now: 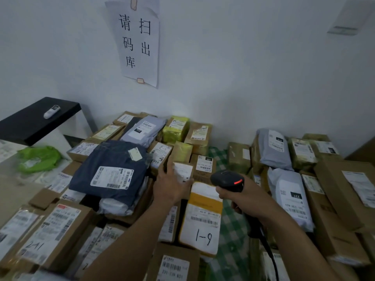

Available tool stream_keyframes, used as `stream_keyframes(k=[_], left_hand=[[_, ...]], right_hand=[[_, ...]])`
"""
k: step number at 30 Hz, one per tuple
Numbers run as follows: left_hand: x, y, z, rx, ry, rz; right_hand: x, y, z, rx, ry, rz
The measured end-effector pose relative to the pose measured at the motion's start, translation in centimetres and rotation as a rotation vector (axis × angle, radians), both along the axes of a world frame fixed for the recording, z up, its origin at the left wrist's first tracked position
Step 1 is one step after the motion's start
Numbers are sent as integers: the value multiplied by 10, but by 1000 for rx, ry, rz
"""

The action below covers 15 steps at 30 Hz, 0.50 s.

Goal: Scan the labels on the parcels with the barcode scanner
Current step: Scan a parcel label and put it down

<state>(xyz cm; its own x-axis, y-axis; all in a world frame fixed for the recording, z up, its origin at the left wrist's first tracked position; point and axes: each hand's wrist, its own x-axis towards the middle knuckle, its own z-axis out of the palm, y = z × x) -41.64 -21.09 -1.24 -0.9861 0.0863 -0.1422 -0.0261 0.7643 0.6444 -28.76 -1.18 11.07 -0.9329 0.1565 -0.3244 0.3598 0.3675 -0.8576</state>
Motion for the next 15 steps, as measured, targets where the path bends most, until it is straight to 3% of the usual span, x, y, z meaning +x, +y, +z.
stream_keyframes(k=[4,10,15], left_hand=[[-2,28,-4,-137,-82,-10],[1,19,-6,-149,-10,24],[2,2,-17,-218,-173,12]], right_hand=[[0,6,-2,-1,9,-14],[4,13,-6,-29,-2,-53],[1,9,-9,-35,-9,-30]])
